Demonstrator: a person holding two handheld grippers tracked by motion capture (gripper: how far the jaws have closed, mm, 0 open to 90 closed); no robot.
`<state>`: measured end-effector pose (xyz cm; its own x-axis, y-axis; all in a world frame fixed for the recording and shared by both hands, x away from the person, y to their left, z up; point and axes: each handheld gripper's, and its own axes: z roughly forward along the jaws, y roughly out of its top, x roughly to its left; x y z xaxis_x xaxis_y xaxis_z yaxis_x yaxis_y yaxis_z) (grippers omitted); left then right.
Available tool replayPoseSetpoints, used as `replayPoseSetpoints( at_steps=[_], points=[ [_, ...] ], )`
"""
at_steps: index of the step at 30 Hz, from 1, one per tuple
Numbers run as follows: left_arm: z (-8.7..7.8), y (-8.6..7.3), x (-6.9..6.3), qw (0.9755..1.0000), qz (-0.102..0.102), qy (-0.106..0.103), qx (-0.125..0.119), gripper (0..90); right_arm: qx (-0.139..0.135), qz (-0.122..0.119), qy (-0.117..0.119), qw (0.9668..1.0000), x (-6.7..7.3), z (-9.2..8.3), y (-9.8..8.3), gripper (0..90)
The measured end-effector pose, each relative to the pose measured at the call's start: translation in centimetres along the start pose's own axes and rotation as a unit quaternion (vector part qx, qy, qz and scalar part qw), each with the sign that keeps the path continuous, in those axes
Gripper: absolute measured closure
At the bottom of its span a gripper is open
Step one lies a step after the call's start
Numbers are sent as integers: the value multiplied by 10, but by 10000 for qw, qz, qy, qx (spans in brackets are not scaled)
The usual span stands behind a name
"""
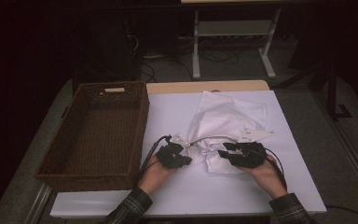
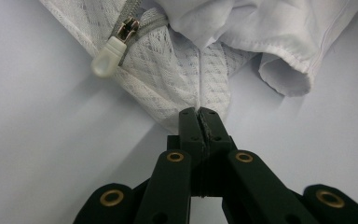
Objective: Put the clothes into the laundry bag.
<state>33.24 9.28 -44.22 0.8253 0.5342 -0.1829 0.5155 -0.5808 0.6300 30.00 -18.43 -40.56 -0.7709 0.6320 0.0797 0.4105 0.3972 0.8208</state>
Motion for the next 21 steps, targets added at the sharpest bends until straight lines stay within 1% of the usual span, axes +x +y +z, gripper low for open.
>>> replayPoseSetpoints(
  at_steps=[1, 2, 3, 6, 7, 8, 9, 10, 11, 14, 15, 17, 21],
  points=[
    [0, 0, 0, 10000, -8, 1, 5, 893, -2, -54, 128, 9999, 6, -6, 0, 565],
    [0, 0, 0, 10000, -11, 3, 2, 893, -10, -61, 197, 9998, 8, -7, -1, 565],
    [0, 0, 0, 10000, -12, 0, 2, 893, -27, -51, 246, 9997, 10, -9, -2, 564],
    [0, 0, 0, 10000, -18, -5, 9, 893, -27, -58, 288, 9996, 12, -9, -2, 559],
    [0, 0, 0, 10000, -29, -11, 5, 893, 24, -95, 453, 9989, 19, -10, -4, 554],
    [0, 0, 0, 10000, -29, -11, 5, 893, 24, -95, 453, 9989, 19, -10, -4, 554],
    [0, -1, 1, 10000, -33, -17, -8, 893, 60, -116, 501, 9987, 21, -8, -5, 548],
    [0, -1, 1, 10000, -33, -17, -8, 893, 60, -116, 501, 9987, 21, -8, -5, 548],
    [0, -1, 1, 10000, -28, -17, -6, 893, 303, -231, 492, 9981, 24, 4, -10, 527],
    [0, -1, 0, 10000, -28, -10, -4, 893, 520, -305, 439, 9972, 25, 16, -15, 505],
    [0, -1, 0, 10000, -28, -10, -4, 893, 520, -305, 439, 9972, 25, 16, -15, 505],
    [0, -1, 0, 10000, -33, -12, -8, 893, 639, -374, 358, 9966, 26, 24, -17, 503],
    [0, -1, 0, 10000, -38, -10, -8, 893, 718, -406, 254, 9963, 26, 31, -20, 507]
  ],
)
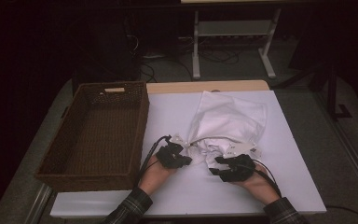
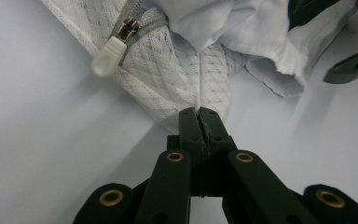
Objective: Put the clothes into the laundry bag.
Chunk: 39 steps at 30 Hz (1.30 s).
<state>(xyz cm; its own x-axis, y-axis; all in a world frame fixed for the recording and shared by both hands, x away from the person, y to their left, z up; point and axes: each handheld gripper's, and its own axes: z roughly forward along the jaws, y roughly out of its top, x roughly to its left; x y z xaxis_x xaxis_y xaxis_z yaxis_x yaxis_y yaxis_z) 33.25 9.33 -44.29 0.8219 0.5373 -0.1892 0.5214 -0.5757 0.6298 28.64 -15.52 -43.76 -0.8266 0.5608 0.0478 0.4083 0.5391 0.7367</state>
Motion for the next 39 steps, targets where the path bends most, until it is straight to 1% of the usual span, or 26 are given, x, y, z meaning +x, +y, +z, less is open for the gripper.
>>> replayPoseSetpoints(
  at_steps=[2, 4, 6, 7, 8, 9, 10, 11, 12, 14, 15, 16, 17, 18, 19, 20, 21, 22, 25, 27, 28, 32, 34, 35, 39],
  points=[
    [0, 0, 0, 10000, -19, -4, -15, 893, 91, -6, -110, 9999, 0, 4, -2, 520],
    [0, 0, 0, 10000, -16, -3, -11, 893, 204, -77, -182, 9996, 1, 10, -5, 527],
    [0, 0, 0, 10000, -24, -3, -17, 893, 254, -204, -284, 9991, 5, 14, -6, 529],
    [0, 0, 0, 10000, -16, -3, -11, 893, 282, -241, -349, 9987, 6, 14, -5, 549],
    [0, 0, 0, 10000, -16, -8, -13, 893, 285, -212, -381, 9986, 6, 15, -5, 573],
    [0, 0, 0, 10000, -12, -10, -10, 893, 283, -191, -435, 9985, 6, 14, -5, 616],
    [0, 0, 0, 10000, -12, -10, -10, 893, 283, -191, -435, 9985, 6, 14, -5, 616],
    [0, 0, 0, 10000, -13, -9, -9, 894, 260, -170, -542, 9980, 4, 14, -6, 725],
    [0, 0, 0, 10000, -10, -6, -7, 893, 252, -161, -527, 9982, 4, 14, -6, 763],
    [0, 0, 0, 10000, -7, -3, -5, 894, 227, -148, -539, 9982, 4, 14, -6, 803],
    [0, 0, 0, 10000, -2, -4, -5, 893, 216, -182, -555, 9981, 5, 14, -6, 817],
    [0, 0, 0, 10000, -2, -4, -5, 893, 216, -182, -555, 9981, 5, 14, -6, 817],
    [0, 0, 0, 10000, 8, 4, 0, 893, 176, -146, -536, 9983, 3, 12, -6, 845],
    [0, 0, 0, 10000, 8, 4, 0, 893, 176, -146, -536, 9983, 3, 12, -6, 845],
    [0, 0, -1, 10000, 13, 14, -1, 893, 145, -90, -536, 9984, 2, 12, -6, 847],
    [0, 0, -1, 10000, 23, 25, 1, 893, 42, -6, -493, 9988, -1, 10, -5, 848],
    [0, 0, -1, 10000, 23, 25, 1, 893, 42, -6, -493, 9988, -1, 10, -5, 848],
    [0, 0, -1, 10000, 38, 36, 5, 893, -148, 91, -433, 9989, -2, 5, 1, 847],
    [0, 0, -1, 10000, 40, 36, 5, 893, -217, 123, -449, 9987, -1, 5, 5, 847],
    [0, 0, 0, 10000, 17, 11, 1, 893, -217, 123, -449, 9987, -1, 5, 5, 847],
    [0, 0, 0, 10000, 11, 10, -3, 893, -330, 225, -512, 9979, -1, 8, 14, 846],
    [0, 0, -1, 10000, 22, 35, -1, 894, -347, 368, -574, 9971, -3, 15, 20, 847],
    [0, 0, -1, 10000, 22, 35, -1, 893, -352, 388, -584, 9969, -4, 16, 21, 847],
    [0, 0, -1, 10000, 31, 39, 1, 894, -330, 501, -619, 9963, -6, 20, 22, 847],
    [0, 0, -2, 10000, 38, 45, 2, 894, -303, 548, -674, 9958, -7, 23, 24, 847]
  ],
)
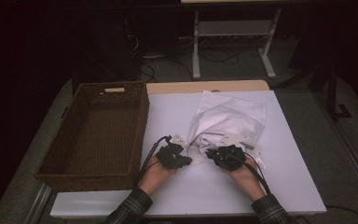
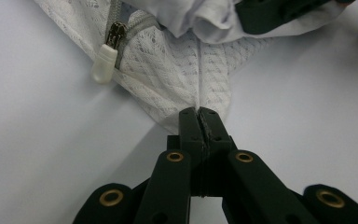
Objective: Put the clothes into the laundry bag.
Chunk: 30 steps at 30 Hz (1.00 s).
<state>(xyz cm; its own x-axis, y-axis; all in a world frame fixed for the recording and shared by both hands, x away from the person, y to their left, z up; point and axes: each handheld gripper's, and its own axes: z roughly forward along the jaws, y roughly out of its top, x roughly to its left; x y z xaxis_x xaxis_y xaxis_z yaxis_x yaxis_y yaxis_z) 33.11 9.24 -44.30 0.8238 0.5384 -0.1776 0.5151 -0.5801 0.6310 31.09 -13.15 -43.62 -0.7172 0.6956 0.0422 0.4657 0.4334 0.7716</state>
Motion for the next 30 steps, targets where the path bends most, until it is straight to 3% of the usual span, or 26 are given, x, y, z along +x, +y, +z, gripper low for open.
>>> replayPoseSetpoints(
  at_steps=[5, 17, 22, 26, 30],
  points=[
    [0, 0, -1, 10000, -6, 5, -15, 894, 20, 144, -226, 9996, -3, 10, 7, 847],
    [0, 0, 0, 10000, -2, -4, -8, 894, 1, 280, -433, 9987, -14, 26, 12, 844],
    [0, 0, 0, 10000, 9, 6, -6, 894, -51, 222, -492, 9985, -21, 35, 11, 841],
    [0, 0, 0, 10000, 13, 5, -10, 894, -18, 226, -420, 9989, -22, 35, 10, 817],
    [0, -1, 0, 10000, 5, -17, -27, 893, 8, 194, -198, 9996, -21, 30, 11, 741]
  ],
)
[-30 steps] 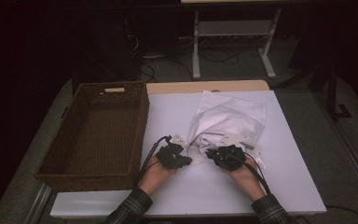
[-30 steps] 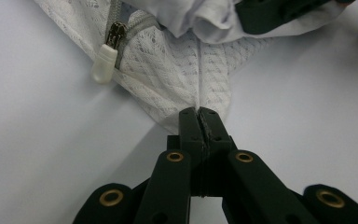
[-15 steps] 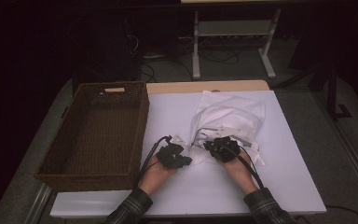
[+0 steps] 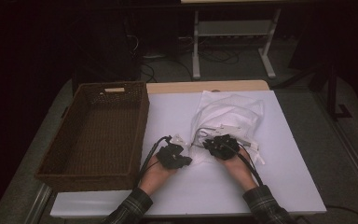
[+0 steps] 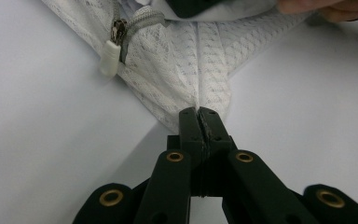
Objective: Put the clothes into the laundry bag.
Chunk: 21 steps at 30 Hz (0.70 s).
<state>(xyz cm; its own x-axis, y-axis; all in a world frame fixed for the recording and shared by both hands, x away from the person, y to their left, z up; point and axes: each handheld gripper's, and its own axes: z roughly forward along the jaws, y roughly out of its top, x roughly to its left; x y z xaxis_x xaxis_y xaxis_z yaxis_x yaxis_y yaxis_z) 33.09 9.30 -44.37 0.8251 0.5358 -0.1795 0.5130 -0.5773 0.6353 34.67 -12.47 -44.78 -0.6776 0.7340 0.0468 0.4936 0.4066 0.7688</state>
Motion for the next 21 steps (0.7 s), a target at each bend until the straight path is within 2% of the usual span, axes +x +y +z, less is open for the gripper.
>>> replayPoseSetpoints(
  at_steps=[1, 3, 6, 7, 8, 13, 14, 18, 19, 20, 21],
  points=[
    [0, 0, 0, 10000, 0, 0, 0, 893, 0, 0, 0, 10000, 0, 0, 0, 741],
    [0, 0, 0, 10000, -1, 1, -1, 893, 141, -221, 283, 9993, 5, -14, 0, 675],
    [0, 0, 0, 10000, -10, -4, 2, 893, 52, -318, 429, 9986, 8, -29, -2, 656],
    [0, 0, 0, 10000, -10, -4, 2, 893, 52, -318, 429, 9986, 8, -29, -2, 656],
    [0, 0, 0, 10000, 2, 13, 8, 892, -49, -344, 535, 9980, 8, -46, -3, 632],
    [0, 0, 0, 10000, 17, 4, 9, 893, -127, -300, 586, 9977, 8, -62, -8, 608],
    [0, 0, 0, 10000, 16, 8, 6, 893, -199, -259, 614, 9976, 6, -75, -12, 590],
    [0, 0, 0, 10000, 21, 13, 11, 892, -258, -154, 482, 9984, 0, -95, -24, 563],
    [0, 0, 0, 10000, 21, 13, 11, 893, -258, -154, 482, 9984, 0, -95, -24, 563],
    [0, 0, 0, 10000, 23, 14, 16, 892, -222, -50, 356, 9991, -6, -104, -34, 551],
    [0, 0, 0, 10000, 23, 14, 16, 893, -222, -50, 356, 9991, -6, -104, -34, 551]
  ],
)
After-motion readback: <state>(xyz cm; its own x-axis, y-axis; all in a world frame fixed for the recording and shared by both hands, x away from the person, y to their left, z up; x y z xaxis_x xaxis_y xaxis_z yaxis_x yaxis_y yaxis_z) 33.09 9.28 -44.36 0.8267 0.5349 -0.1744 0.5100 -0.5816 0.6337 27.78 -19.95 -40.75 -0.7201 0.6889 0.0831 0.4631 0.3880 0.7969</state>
